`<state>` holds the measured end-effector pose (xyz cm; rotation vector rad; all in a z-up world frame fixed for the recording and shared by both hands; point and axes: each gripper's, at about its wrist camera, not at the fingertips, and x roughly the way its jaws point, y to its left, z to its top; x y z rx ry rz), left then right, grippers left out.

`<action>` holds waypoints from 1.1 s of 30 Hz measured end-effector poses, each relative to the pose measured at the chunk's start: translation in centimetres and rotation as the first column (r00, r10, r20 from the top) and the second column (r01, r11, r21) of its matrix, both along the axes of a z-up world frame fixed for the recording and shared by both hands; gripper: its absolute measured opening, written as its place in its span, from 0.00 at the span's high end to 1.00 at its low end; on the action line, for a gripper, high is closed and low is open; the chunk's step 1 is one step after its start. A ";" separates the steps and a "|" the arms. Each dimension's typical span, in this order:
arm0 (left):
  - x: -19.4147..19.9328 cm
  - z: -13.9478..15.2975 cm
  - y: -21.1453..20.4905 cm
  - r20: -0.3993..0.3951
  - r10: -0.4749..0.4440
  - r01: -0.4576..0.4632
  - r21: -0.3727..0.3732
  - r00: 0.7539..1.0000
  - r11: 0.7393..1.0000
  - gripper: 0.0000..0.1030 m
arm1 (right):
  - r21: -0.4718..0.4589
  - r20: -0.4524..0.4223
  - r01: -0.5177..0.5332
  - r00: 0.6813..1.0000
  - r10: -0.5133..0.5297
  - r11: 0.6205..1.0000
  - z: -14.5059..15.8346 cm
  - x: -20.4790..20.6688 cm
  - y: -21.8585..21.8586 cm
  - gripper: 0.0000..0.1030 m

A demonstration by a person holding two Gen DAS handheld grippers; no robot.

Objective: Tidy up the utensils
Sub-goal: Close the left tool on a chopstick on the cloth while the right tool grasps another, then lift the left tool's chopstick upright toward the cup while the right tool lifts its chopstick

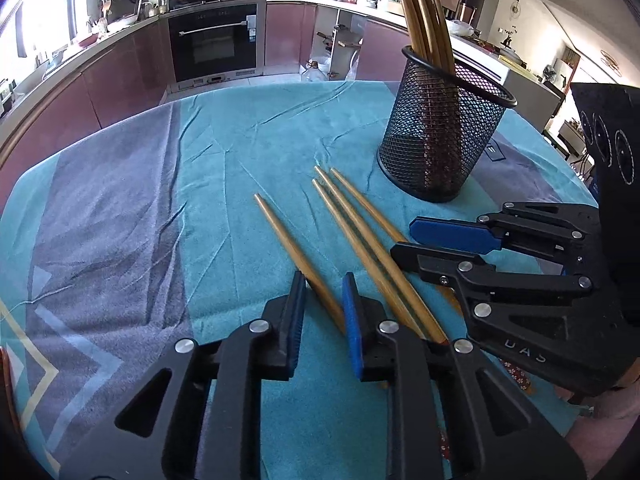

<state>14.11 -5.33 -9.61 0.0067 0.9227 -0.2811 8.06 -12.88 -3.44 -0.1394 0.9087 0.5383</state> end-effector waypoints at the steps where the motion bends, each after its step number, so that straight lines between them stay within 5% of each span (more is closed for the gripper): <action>1: 0.2 0.0 -0.1 0.002 0.003 -0.003 0.003 1.000 1.000 0.81 | -0.001 0.001 0.001 1.000 -0.001 1.000 0.0 0.2 0.0 0.87; 8: 0.6 -0.1 0.0 -0.004 0.035 -0.035 -0.005 0.999 0.999 0.86 | 0.040 -0.019 0.017 1.000 -0.016 0.999 0.0 0.5 -0.5 0.95; 33: -0.9 2.3 1.7 0.001 0.028 -0.028 -0.167 1.000 0.986 0.93 | 0.194 0.008 0.005 1.000 -0.007 0.981 3.4 -2.6 -3.9 0.95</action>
